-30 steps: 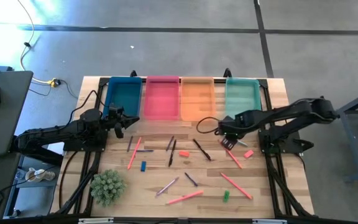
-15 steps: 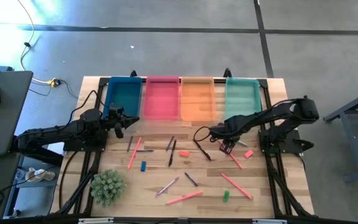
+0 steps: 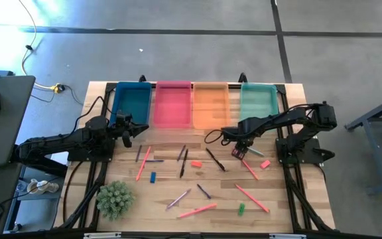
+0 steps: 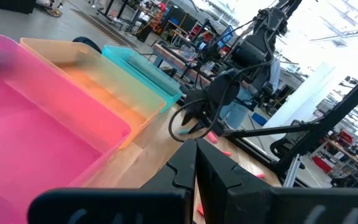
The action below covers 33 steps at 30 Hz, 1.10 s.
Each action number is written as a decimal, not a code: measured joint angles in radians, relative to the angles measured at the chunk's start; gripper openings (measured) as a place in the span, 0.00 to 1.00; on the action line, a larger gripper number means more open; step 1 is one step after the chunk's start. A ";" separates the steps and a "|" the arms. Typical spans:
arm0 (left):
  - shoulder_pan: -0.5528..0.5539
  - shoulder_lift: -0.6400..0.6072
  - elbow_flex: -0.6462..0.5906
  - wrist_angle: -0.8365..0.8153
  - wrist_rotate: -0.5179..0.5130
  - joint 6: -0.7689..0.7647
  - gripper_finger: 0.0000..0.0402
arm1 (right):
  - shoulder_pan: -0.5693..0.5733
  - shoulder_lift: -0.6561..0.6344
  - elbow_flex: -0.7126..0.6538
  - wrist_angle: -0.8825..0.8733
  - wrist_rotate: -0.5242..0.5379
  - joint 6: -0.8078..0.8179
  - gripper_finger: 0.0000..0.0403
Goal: Sort crayons/erasers/pens/pencils in bins
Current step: Put the blue pen into the green bin
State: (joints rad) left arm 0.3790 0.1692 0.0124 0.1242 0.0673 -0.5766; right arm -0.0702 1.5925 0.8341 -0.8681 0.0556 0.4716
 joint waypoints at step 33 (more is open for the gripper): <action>0.000 0.000 0.000 0.000 0.000 0.003 0.00 | -0.017 -0.020 -0.087 0.080 -0.061 0.058 0.03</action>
State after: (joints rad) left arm 0.3790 0.1690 0.0124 0.1242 0.0673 -0.5733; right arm -0.0875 1.5727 0.7471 -0.7879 -0.0052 0.5297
